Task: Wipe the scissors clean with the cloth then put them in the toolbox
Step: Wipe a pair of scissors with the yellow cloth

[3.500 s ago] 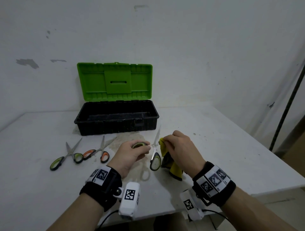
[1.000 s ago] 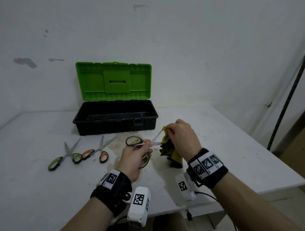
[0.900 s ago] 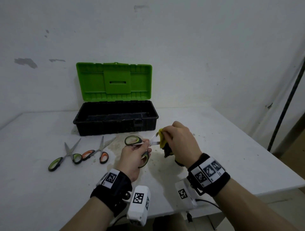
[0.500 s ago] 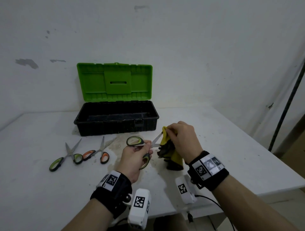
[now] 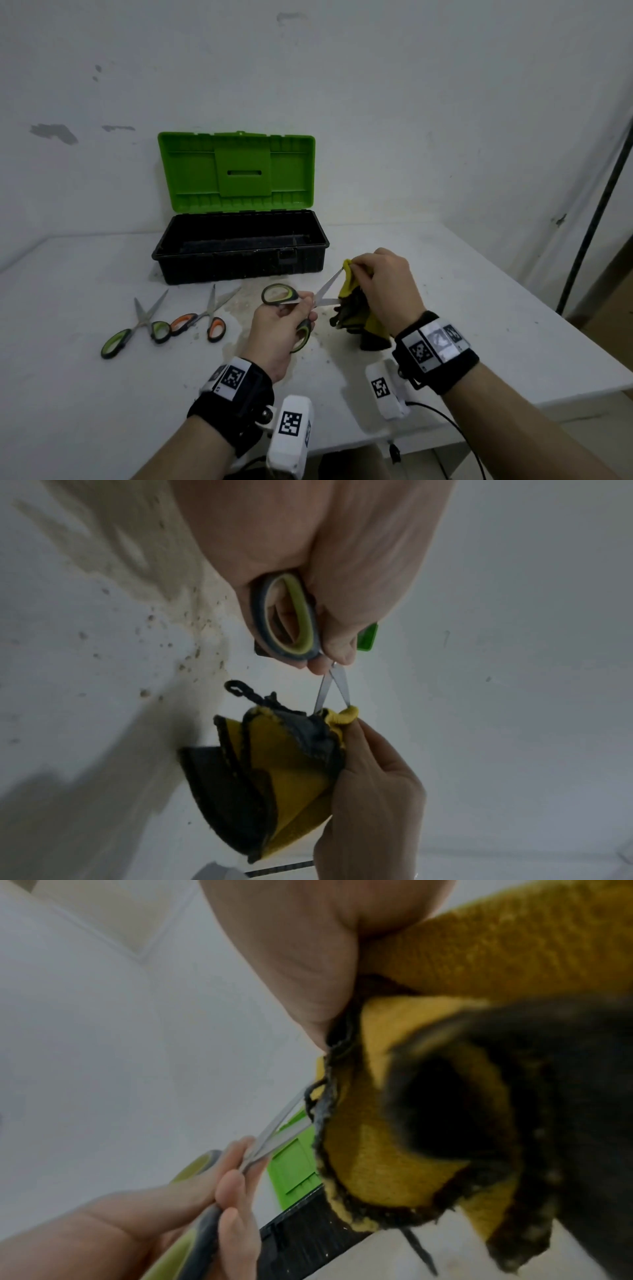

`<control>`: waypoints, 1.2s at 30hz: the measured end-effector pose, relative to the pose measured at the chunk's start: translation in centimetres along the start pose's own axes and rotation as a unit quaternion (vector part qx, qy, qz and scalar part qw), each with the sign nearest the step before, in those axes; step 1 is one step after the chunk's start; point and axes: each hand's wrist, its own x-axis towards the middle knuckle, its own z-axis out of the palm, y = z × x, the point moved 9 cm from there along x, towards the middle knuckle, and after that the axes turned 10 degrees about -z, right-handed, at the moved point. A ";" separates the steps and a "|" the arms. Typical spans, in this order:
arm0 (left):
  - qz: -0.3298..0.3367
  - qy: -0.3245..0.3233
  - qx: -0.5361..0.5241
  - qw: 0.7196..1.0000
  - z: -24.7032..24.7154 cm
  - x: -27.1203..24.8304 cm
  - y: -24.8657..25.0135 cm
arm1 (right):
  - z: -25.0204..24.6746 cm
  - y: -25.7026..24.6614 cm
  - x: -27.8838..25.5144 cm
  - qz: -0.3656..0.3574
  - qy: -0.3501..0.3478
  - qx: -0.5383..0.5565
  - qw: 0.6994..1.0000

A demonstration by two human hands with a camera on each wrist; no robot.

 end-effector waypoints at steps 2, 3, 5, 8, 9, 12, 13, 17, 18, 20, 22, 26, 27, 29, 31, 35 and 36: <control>0.006 0.003 -0.001 1.000 0.0 0.1 0.3 | -0.1 -1.0 -0.4 -0.022 -0.001 0.008 1.000; 0.008 0.003 0.001 1.000 0.1 0.2 0.3 | 0.2 -2.0 -0.8 -0.041 -0.016 0.016 0.999; 0.012 -0.003 0.010 1.000 0.4 0.3 0.2 | 1.3 -3.8 -1.6 -0.071 -0.059 0.024 0.995; 0.013 -0.010 0.022 1.000 0.7 0.1 0.0 | 2.0 -4.1 -1.9 -0.076 -0.072 0.016 0.994; 0.013 -0.010 0.026 1.000 0.6 0.0 0.0 | 1.8 -3.6 -1.7 -0.069 -0.064 0.015 0.996; 0.004 -0.005 0.031 0.999 0.1 0.0 -0.2 | 1.2 -1.4 -0.9 -0.024 -0.050 -0.002 0.998; 0.000 -0.002 0.029 1.000 0.0 0.0 -0.2 | 0.9 -0.5 -0.6 -0.008 -0.048 -0.012 0.999; -0.013 0.016 -0.001 1.000 -0.6 0.2 -0.4 | -1.1 1.0 -0.4 0.021 -0.015 -0.003 1.000; -0.013 0.021 -0.010 1.000 -0.8 0.3 -0.4 | -1.7 0.6 -0.5 0.013 -0.012 0.008 1.000; -0.012 0.028 -0.019 0.999 -0.8 0.4 -0.4 | -1.9 -1.2 -0.9 -0.013 -0.044 0.031 0.998; -0.016 0.023 -0.022 0.999 -0.3 0.2 -0.6 | -0.6 -2.9 -1.5 -0.036 -0.108 0.048 0.992; -0.026 -0.007 -0.006 1.000 1.1 -0.4 -1.0 | 1.9 -3.6 -1.9 -0.048 -0.129 0.043 0.990; -0.028 -0.010 -0.009 1.000 1.1 -0.5 -1.1 | 2.4 -3.6 -1.9 -0.054 -0.127 0.036 0.990; -0.029 -0.006 -0.021 0.999 0.9 -0.5 -1.2 | 2.7 -3.9 -2.1 -0.082 -0.105 -0.007 0.991; -0.027 -0.006 -0.032 0.999 0.7 -0.6 -1.2 | 2.6 -4.6 -2.6 -0.109 -0.076 -0.082 0.988; -0.032 0.004 -0.043 0.999 0.4 -0.4 -0.9 | 3.2 -5.7 -4.0 -0.112 -0.080 -0.118 0.983; -0.032 0.008 -0.044 0.998 0.3 -0.2 -0.8 | 3.3 -5.7 -4.2 -0.112 -0.081 -0.120 0.983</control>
